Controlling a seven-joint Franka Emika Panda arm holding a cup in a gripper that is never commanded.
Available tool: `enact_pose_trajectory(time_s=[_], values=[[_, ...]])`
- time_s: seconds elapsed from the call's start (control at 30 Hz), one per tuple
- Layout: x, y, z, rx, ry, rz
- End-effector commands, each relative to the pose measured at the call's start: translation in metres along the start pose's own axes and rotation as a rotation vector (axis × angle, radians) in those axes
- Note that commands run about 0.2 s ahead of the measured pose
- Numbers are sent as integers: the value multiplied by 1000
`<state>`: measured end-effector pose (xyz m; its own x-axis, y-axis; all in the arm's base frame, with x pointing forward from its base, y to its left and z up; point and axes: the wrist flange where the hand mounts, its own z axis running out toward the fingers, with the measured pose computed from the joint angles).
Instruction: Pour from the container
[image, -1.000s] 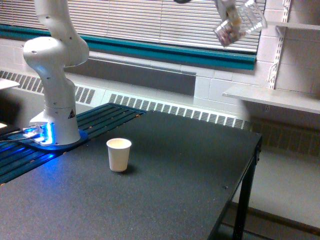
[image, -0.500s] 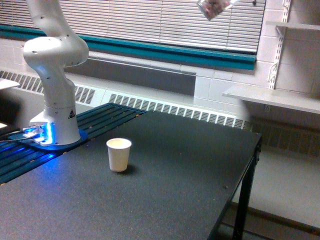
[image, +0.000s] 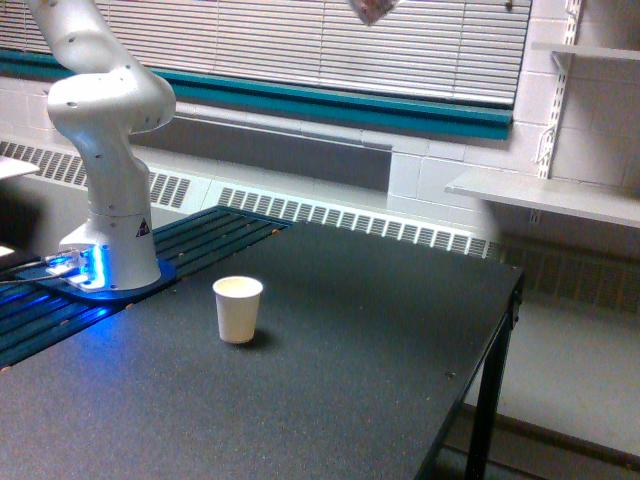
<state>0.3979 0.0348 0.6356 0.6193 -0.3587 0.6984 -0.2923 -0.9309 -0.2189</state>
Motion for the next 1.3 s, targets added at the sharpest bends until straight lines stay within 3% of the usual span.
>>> enact_pose_trajectory(time_s=[0.03, 0.7, 1.3], values=[[-21, 18, 11, -20, -52, -22], [-76, 54, 31, -38, -165, -1], [-119, 84, 54, -61, -298, -27]])
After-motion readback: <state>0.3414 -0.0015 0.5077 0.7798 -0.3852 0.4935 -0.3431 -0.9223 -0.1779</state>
